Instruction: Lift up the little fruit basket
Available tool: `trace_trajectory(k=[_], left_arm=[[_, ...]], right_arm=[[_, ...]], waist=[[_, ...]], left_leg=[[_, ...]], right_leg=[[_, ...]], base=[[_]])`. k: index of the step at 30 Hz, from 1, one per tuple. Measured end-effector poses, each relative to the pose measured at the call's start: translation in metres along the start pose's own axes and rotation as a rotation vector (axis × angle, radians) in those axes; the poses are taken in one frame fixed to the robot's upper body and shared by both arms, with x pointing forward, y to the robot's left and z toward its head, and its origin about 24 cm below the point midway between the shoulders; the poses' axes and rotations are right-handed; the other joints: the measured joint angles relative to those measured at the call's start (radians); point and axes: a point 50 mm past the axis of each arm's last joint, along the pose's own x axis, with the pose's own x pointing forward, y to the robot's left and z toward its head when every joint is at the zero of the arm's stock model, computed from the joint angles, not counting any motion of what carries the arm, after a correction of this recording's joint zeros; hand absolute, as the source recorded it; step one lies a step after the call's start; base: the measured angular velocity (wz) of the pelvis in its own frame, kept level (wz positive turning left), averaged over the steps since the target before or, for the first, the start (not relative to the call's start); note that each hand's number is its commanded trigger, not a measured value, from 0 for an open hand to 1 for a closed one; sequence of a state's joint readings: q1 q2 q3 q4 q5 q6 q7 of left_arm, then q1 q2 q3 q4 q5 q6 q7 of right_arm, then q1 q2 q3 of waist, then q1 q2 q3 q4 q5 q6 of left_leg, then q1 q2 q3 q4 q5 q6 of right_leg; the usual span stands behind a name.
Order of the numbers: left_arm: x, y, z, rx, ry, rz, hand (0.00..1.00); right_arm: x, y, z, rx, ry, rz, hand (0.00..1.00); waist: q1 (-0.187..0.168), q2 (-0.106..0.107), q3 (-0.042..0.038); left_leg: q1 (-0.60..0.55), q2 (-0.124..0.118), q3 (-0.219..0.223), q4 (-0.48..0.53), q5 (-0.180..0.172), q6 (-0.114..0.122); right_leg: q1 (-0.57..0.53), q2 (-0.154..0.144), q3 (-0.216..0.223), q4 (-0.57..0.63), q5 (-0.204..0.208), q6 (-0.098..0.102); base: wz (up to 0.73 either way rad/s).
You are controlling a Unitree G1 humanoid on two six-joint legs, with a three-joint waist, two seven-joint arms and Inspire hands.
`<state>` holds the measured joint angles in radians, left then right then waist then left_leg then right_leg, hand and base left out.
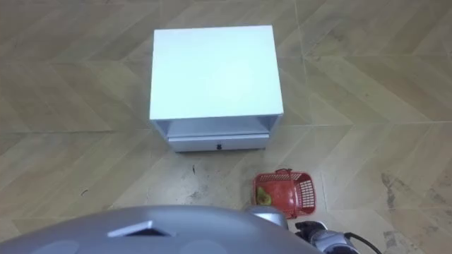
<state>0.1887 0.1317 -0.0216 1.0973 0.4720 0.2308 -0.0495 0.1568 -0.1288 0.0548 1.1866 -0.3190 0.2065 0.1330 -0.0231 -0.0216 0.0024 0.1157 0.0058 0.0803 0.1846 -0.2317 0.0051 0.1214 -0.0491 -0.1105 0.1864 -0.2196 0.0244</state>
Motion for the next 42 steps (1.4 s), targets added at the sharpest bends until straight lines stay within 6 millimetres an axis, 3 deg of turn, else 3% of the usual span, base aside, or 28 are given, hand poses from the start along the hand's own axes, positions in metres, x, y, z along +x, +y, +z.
trace_trajectory(k=[12,21,28,32,36,38,39,40,41,42], left_arm=[[0.000,-0.001,0.002,-0.017,-0.010,-0.003,0.00],[0.000,-0.002,-0.001,-0.028,-0.005,-0.006,0.00],[0.000,-0.004,-0.003,-0.025,0.005,-0.014,0.00],[0.000,-0.004,-0.006,-0.041,0.009,-0.017,0.00],[0.001,0.000,0.001,-0.048,-0.007,-0.012,0.00],[0.001,0.002,0.001,-0.067,-0.010,-0.011,0.00],[0.002,0.004,0.004,-0.079,-0.020,-0.009,0.00],[0.002,0.007,0.008,-0.087,-0.045,-0.004,0.00],[0.002,0.015,0.015,-0.116,-0.073,0.015,0.00],[0.002,0.019,0.018,-0.128,-0.079,0.025,0.00]], right_arm=[[0.000,0.000,0.000,0.003,-0.004,0.002,0.00],[0.000,0.000,-0.002,0.009,0.004,-0.008,0.00],[0.000,-0.001,-0.004,0.028,0.012,-0.013,0.00],[0.000,-0.001,-0.007,0.054,0.022,-0.012,0.00],[0.000,-0.006,-0.002,0.115,0.001,-0.033,0.00],[-0.001,-0.010,0.005,0.137,-0.018,-0.050,0.00],[-0.001,-0.016,0.010,0.138,-0.037,-0.073,0.00],[-0.002,-0.022,0.013,0.135,-0.045,-0.093,0.00],[-0.003,-0.027,0.023,0.156,-0.067,-0.108,0.00],[-0.003,-0.028,0.023,0.179,-0.070,-0.108,0.00]], waist=[[0.000,-0.001,0.0014],[0.000,-0.004,-0.0029],[0.000,-0.002,0.0005],[-0.007,-0.006,-0.0006],[-0.015,-0.007,-0.0037],[-0.024,-0.009,0.0036],[-0.030,-0.005,0.0025],[-0.030,0.007,-0.0053],[-0.030,0.018,-0.0031],[-0.032,0.012,0.0035]], left_leg=[[-0.003,0.000,-0.002,-0.004,-0.001,0.001],[-0.001,-0.001,0.000,0.005,-0.001,0.001],[0.000,-0.001,-0.001,0.004,-0.002,0.002],[-0.018,-0.006,0.000,0.017,-0.007,0.009],[-0.072,-0.026,0.004,0.079,-0.016,0.026],[-0.124,-0.033,0.028,0.139,-0.018,0.030],[-0.166,-0.037,0.056,0.173,-0.023,0.053],[-0.196,-0.028,0.083,0.158,-0.029,0.069],[-0.241,-0.018,0.144,0.166,-0.036,0.087],[-0.258,-0.019,0.174,0.179,-0.037,0.096]], right_leg=[[-0.010,0.000,-0.002,-0.001,-0.001,0.001],[-0.006,-0.002,-0.003,0.000,-0.001,0.001],[-0.004,-0.003,-0.004,0.004,-0.002,0.001],[-0.027,-0.016,-0.016,0.037,-0.013,0.004],[-0.098,-0.046,-0.020,0.124,-0.032,0.014],[-0.127,-0.061,-0.010,0.163,-0.026,0.017],[-0.142,-0.074,0.018,0.163,-0.020,0.021],[-0.182,-0.067,0.030,0.159,-0.017,0.036],[-0.243,-0.080,0.010,0.233,-0.038,0.043],[-0.268,-0.095,-0.007,0.323,-0.057,0.035]], base=[[0.00],[0.00],[0.00],[0.03],[0.03],[0.03],[0.10],[0.17],[0.22],[0.49]])
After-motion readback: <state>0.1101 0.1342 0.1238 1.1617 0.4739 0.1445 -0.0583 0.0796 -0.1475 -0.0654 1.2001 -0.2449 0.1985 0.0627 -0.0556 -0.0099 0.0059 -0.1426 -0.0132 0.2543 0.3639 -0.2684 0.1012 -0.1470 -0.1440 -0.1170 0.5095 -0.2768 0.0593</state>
